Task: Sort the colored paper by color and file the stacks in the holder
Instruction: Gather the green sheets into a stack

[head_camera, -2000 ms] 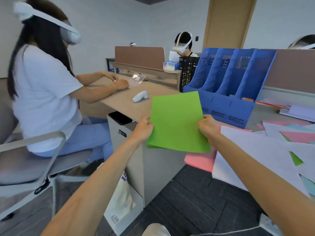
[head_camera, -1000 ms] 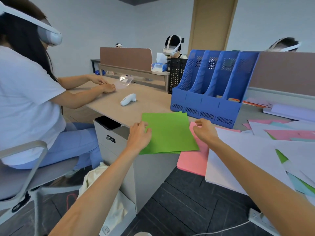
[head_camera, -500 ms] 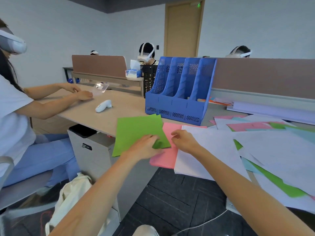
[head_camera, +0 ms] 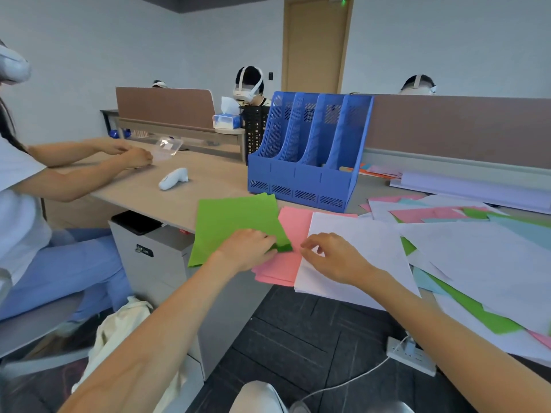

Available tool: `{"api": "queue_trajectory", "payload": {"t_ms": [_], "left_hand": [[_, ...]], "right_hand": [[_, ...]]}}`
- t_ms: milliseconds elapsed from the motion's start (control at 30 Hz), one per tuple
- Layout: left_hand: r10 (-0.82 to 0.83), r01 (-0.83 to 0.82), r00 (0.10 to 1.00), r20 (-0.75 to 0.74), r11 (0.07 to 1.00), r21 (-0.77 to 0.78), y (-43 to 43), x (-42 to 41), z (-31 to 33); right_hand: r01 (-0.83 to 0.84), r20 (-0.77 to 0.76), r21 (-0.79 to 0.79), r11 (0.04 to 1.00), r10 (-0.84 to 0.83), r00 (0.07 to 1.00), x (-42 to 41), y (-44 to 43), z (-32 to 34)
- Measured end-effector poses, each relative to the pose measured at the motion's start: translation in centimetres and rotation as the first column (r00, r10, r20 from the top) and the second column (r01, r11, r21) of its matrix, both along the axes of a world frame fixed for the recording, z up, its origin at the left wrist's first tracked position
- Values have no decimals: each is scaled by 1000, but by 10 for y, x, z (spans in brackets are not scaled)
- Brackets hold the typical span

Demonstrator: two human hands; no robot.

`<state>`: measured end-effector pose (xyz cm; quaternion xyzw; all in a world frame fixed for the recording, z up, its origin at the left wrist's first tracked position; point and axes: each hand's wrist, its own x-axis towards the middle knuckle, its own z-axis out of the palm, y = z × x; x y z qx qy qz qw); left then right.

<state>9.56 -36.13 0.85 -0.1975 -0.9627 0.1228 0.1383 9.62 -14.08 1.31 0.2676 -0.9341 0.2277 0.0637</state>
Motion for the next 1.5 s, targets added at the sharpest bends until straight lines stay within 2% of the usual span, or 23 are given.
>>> {"api": "queue_trajectory", "payload": {"t_ms": [200,467,800,1033,1233,1400,1500], "left_hand": [[30,-32,999,-15,994,-107,6,-3,3],[95,-95,995,-19,995,20,9,-6,2],[103,-103,995,-3,995,7,18,-13,3],[99,-102,994,-44,992,-79,28,-14,4],[145,-143,989,9,985,-91,32,-16,9],[155,-157,987,-37,985,-72,42,-13,8],[147,-155,987,-71,980,-121,48,-12,10]], "right_hand": [[-5,-29,-9,1000,4,1000,5,0,1],[-37,-60,121,992,45,997,11,-2,-5],[-26,-60,102,994,33,998,9,4,-8],[-15,-47,93,996,20,999,10,6,-8],[-6,-37,104,995,9,999,10,9,-7],[0,-32,113,994,3,999,11,9,-7],[-3,-34,109,994,7,999,13,11,-5]]}}
